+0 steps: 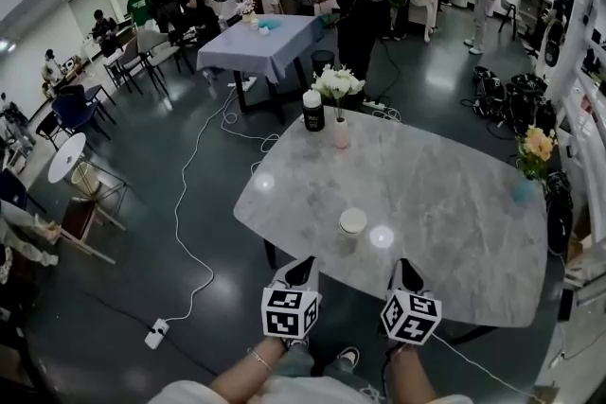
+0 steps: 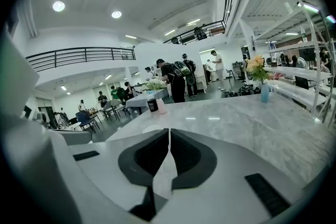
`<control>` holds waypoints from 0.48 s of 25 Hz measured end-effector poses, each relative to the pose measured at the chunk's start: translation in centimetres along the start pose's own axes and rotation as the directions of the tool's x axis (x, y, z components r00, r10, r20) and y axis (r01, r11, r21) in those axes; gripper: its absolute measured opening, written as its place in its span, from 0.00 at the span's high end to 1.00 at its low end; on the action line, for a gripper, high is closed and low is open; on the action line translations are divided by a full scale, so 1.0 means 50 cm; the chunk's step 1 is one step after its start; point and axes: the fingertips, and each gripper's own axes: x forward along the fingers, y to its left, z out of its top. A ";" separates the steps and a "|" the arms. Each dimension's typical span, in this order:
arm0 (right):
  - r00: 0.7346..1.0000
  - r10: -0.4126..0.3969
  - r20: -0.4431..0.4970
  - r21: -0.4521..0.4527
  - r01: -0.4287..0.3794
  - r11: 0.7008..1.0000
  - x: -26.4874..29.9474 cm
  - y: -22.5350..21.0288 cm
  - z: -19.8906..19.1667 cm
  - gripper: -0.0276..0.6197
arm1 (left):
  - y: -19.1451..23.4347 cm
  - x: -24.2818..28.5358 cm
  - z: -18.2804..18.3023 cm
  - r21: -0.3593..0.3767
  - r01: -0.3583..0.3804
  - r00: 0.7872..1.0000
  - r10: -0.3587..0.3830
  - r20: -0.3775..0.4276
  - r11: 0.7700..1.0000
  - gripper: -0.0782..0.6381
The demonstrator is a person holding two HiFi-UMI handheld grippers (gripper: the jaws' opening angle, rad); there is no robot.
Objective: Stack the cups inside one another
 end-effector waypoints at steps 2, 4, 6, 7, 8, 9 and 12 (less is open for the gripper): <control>1.000 -0.015 0.011 0.006 0.015 1.000 -0.005 0.003 0.004 0.93 | -0.005 -0.003 0.003 0.014 0.022 1.000 -0.022 0.004 1.000 0.90; 0.999 -0.025 0.022 0.019 0.025 1.000 -0.009 0.014 0.007 0.93 | -0.004 -0.005 0.007 0.030 0.040 0.999 -0.040 0.004 0.999 0.90; 0.999 -0.025 0.027 0.013 0.025 1.000 -0.012 0.030 0.010 0.93 | -0.003 -0.007 0.015 0.038 0.054 0.998 -0.054 0.013 0.998 0.90; 0.999 -0.023 0.029 0.003 0.023 1.000 -0.013 0.038 0.012 0.93 | -0.001 -0.006 0.018 0.037 0.059 0.998 -0.060 0.019 0.998 0.90; 0.999 -0.022 0.031 -0.006 0.022 1.000 -0.012 0.046 0.014 0.93 | 0.002 -0.004 0.021 0.033 0.063 0.998 -0.064 0.024 0.997 0.90; 0.999 -0.022 0.033 -0.012 0.022 1.000 -0.013 0.054 0.016 0.93 | 0.005 -0.003 0.022 0.028 0.069 0.997 -0.069 0.026 0.997 0.90; 0.999 -0.031 0.037 -0.021 0.031 0.999 -0.015 0.064 0.018 0.93 | 0.007 0.001 0.022 0.023 0.087 0.996 -0.087 0.025 0.996 0.90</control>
